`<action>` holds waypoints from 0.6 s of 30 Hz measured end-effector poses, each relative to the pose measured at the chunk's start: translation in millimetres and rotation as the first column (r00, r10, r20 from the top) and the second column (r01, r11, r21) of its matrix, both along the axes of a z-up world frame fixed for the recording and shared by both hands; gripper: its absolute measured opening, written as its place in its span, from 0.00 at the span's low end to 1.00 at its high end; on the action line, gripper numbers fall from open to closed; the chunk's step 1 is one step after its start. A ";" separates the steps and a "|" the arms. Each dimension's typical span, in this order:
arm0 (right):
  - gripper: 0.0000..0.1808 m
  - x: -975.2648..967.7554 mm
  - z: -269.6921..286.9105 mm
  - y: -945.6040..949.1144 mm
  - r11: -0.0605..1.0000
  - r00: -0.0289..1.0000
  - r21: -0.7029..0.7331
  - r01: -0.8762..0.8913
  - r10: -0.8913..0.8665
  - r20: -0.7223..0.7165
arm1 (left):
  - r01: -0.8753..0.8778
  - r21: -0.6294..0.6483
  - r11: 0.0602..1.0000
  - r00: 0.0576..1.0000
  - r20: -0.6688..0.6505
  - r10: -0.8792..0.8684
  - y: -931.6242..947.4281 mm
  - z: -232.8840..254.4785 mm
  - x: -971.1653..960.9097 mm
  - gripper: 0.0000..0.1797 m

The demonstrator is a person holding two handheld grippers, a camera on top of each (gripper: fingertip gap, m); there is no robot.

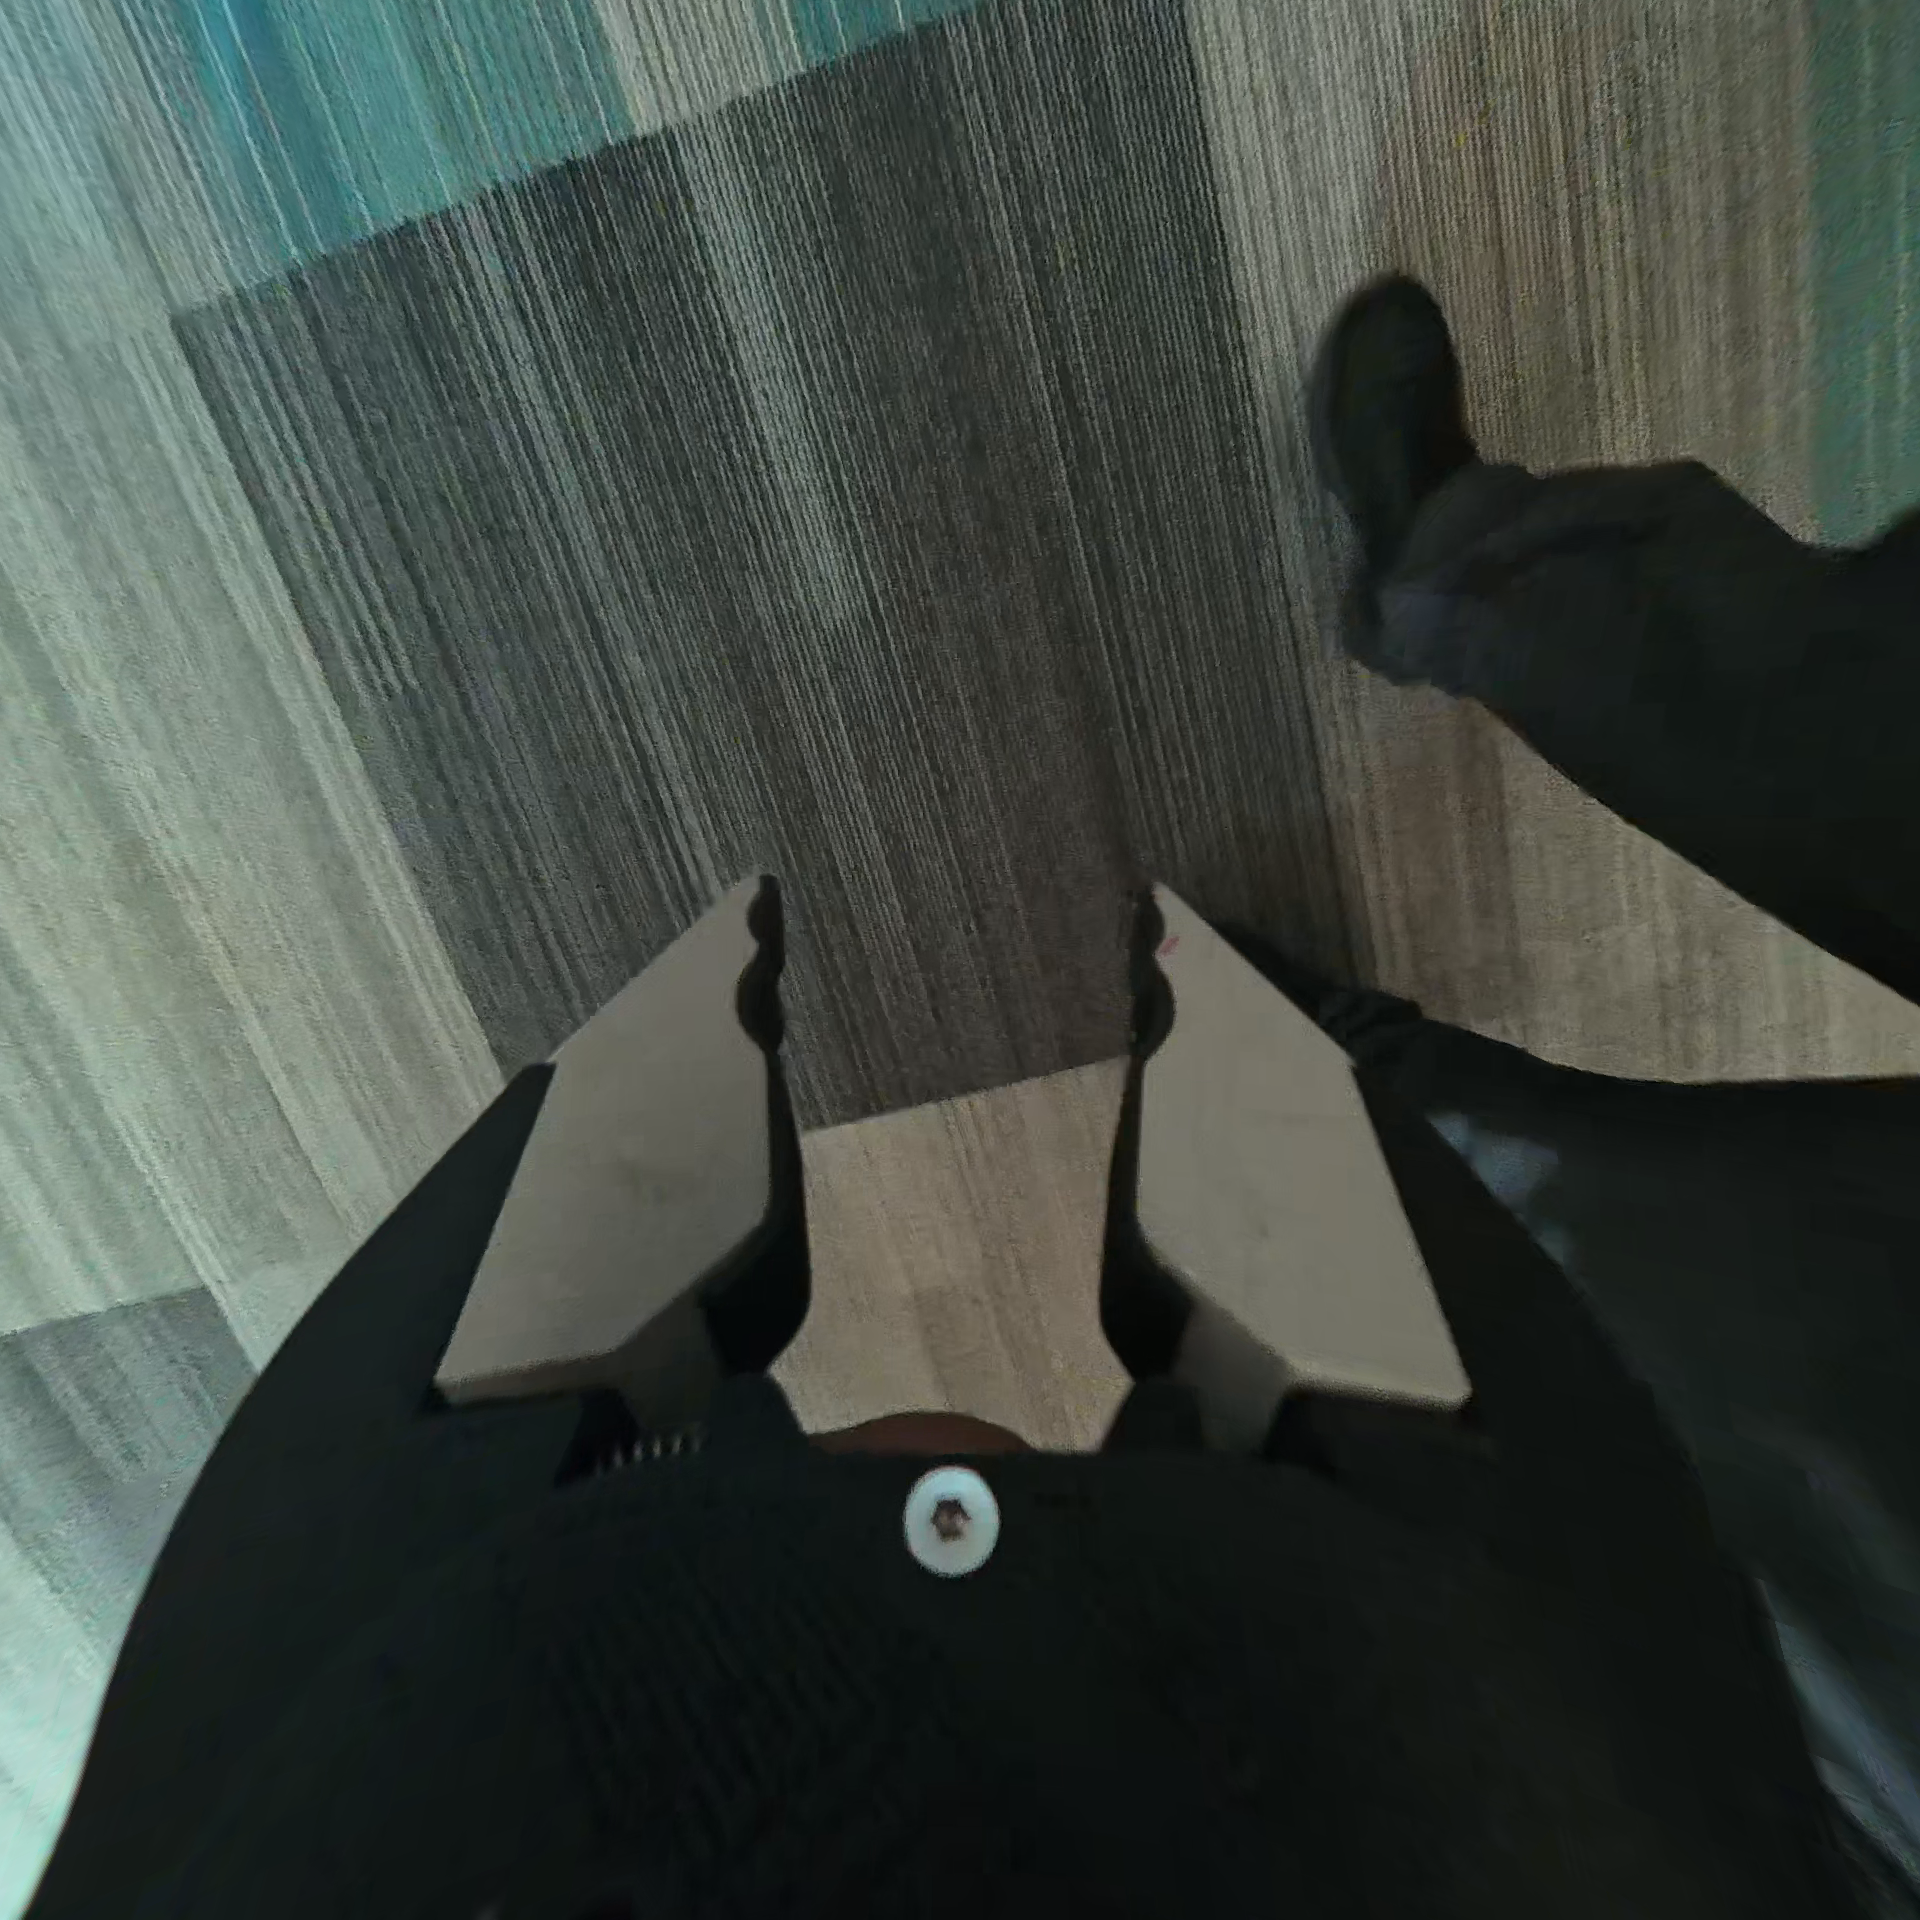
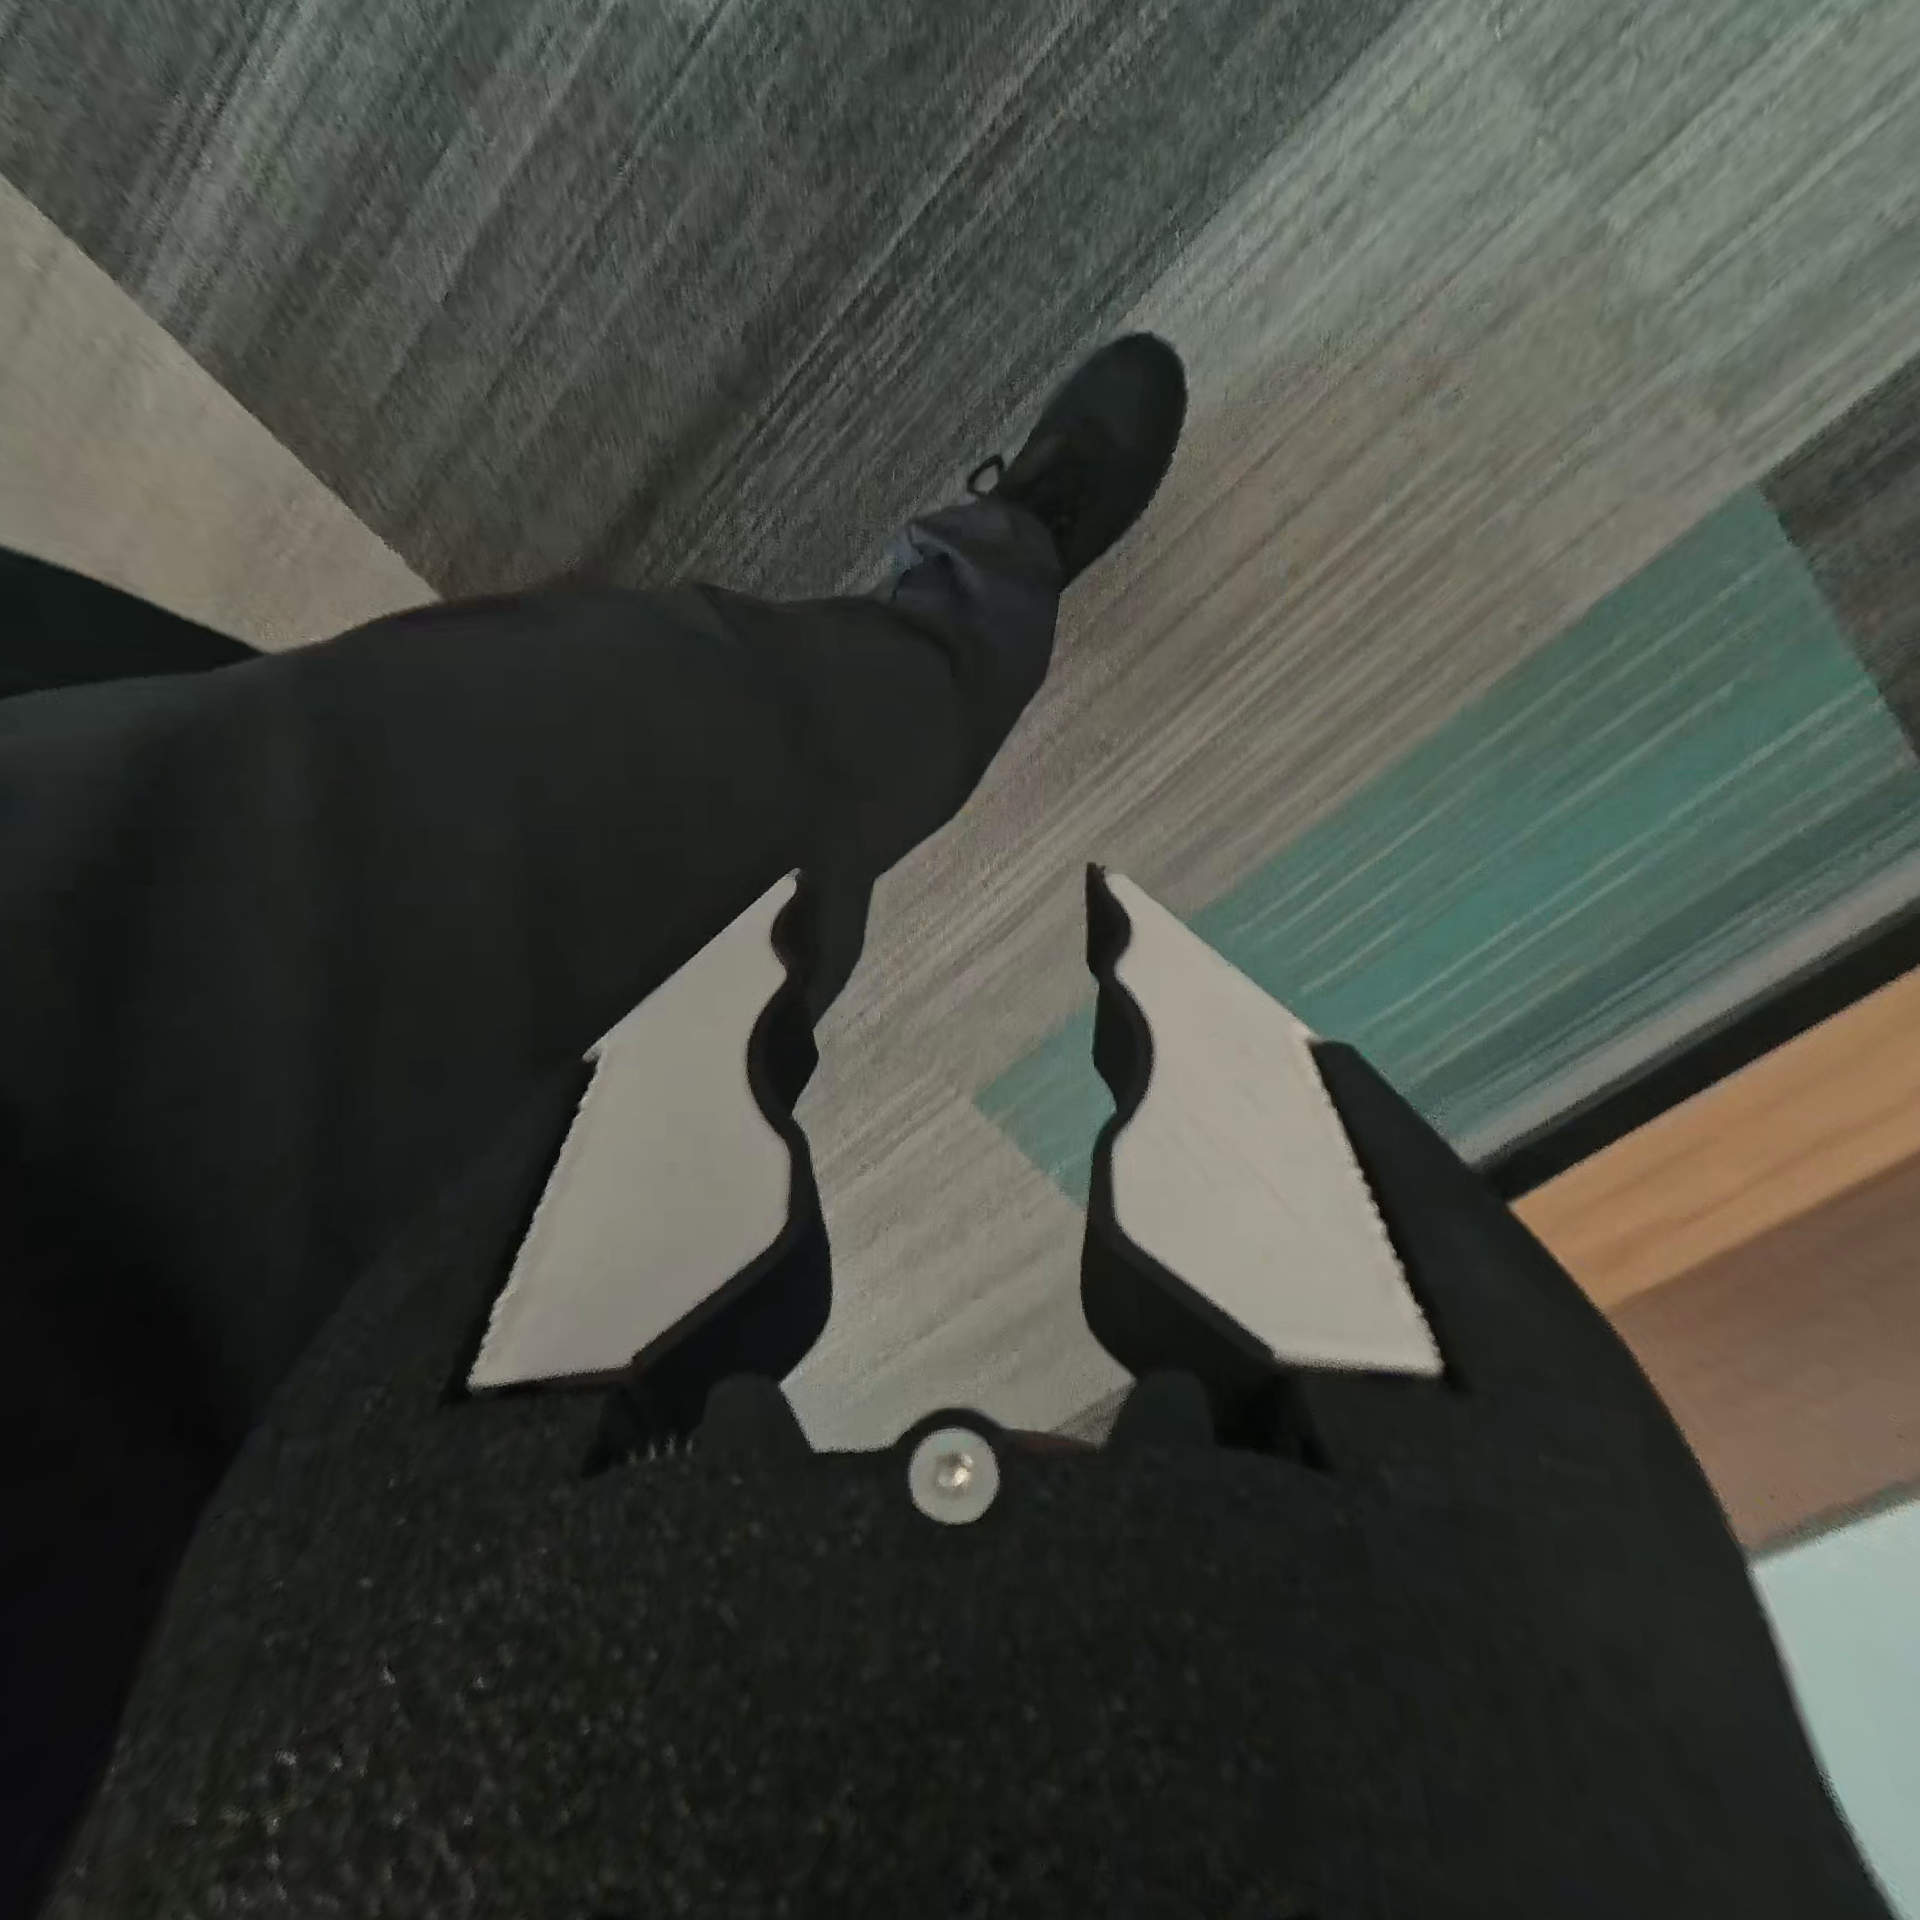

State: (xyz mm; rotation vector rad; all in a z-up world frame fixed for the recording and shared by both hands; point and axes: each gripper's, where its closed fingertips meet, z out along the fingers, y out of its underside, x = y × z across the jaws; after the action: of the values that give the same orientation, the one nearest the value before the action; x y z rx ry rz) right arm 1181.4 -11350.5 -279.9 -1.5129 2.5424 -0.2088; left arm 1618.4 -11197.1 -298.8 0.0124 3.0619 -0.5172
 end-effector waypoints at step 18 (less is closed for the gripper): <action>0.28 179.7 -14.8 -379.9 0.998 0.987 0.029 0.053 -0.057 0.151 | -0.243 0.167 0.956 0.965 -0.055 0.255 -133.7 51.2 62.2 0.34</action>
State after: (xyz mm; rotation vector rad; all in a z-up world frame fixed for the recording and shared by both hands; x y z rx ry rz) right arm 1361.1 -11730.4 -294.6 -1.3633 2.4595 -0.2870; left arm 1680.6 -11330.8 -247.6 -0.3928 3.1035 -0.2641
